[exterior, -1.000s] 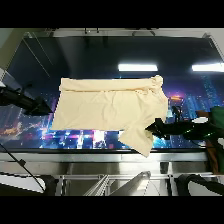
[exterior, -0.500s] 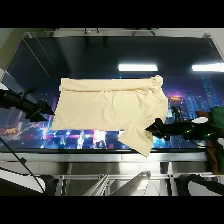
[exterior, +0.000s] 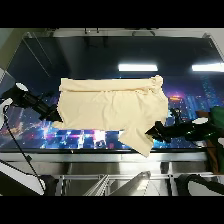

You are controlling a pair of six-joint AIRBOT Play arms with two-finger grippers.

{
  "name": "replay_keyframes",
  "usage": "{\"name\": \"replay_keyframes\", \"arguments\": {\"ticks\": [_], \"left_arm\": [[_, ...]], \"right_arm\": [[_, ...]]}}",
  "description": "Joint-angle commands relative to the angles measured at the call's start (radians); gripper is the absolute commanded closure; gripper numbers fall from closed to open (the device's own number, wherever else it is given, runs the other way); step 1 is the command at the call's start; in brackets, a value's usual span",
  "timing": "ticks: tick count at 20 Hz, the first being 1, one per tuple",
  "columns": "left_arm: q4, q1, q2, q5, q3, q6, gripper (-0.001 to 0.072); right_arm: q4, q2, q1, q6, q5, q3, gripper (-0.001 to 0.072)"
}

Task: Fold the shirts.

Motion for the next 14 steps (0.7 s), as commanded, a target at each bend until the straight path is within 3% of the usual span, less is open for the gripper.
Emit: {"name": "replay_keyframes", "arguments": {"ticks": [1,2,3,5,11,14], "left_arm": [[-0.001,0.022,0.023,-0.020,0.001,0.015,0.0686],[-0.001,0.028,0.025,-0.024,0.001,0.012,0.0686],[-0.001,0.034,0.025,-0.030,0.001,0.011,0.0687],[-0.003,0.037,0.026,-0.051,0.001,0.011,0.0687],[-0.103,0.104,0.100,-0.105,0.041,0.053,0.0684],[-0.336,0.152,0.091,-0.120,0.155,0.052,0.0685]], "right_arm": [[-0.046,0.006,-0.038,0.005,0.037,-0.019,0.0466],[-0.045,0.006,-0.035,0.002,0.022,-0.025,0.0507],[-0.042,0.007,-0.034,0.002,0.005,-0.025,0.0603],[0.001,0.024,-0.043,-0.036,0.006,-0.023,0.0676],[0.092,0.281,-0.230,-0.034,0.180,0.058,0.0691],[0.121,0.243,-0.258,-0.050,0.158,0.189,0.0691]]}}
